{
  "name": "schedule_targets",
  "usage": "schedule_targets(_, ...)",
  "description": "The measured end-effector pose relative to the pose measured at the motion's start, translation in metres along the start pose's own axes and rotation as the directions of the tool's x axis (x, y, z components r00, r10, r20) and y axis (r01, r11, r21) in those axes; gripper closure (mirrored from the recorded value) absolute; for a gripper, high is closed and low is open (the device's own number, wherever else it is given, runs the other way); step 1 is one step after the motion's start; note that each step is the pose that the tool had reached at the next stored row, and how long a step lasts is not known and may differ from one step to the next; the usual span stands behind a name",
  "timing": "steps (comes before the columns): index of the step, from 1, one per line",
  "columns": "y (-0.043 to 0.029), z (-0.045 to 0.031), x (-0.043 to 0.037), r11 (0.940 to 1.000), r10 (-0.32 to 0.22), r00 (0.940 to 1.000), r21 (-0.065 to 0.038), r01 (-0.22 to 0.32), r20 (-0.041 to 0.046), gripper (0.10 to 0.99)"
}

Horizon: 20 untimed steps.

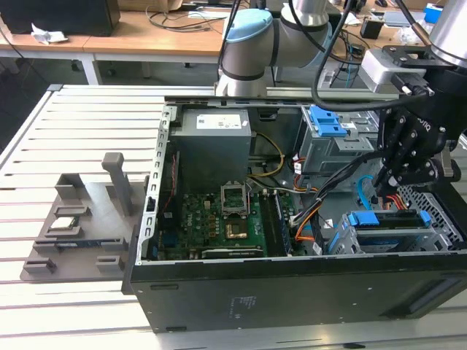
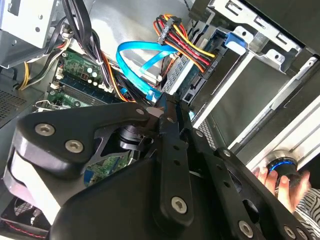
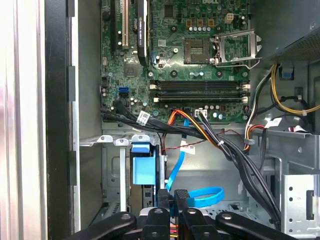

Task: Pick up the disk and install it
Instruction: 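Insert the second disk wire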

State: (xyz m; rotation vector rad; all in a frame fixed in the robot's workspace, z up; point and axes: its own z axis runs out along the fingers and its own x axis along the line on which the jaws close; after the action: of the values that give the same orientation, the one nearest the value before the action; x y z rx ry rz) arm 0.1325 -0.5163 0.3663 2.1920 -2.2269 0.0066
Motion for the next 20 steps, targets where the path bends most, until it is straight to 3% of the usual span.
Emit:
schedule_targets(1,0.0,0.0001,0.0021,1.0,0.0,1.0,0.0,0.0,-0.0008,0.925)
schedule_targets(3,-0.0002,0.0024,0.0091,1.0,-0.003,0.9999,0.0,0.003,-0.0104,0.925)
schedule_targets(7,-0.0031,0.01,0.0098,0.9986,-0.052,0.9985,0.001,0.052,-0.0181,0.925)
schedule_targets(11,-0.009,0.014,0.0176,0.9986,-0.052,0.9985,0.001,0.052,-0.0179,0.925)
schedule_targets(13,-0.0131,0.0153,0.0175,0.9986,-0.052,0.9985,0.001,0.052,-0.0178,0.925)
schedule_targets(20,-0.0179,0.02,0.0155,0.9986,-0.052,0.9985,0.001,0.052,-0.018,0.925)
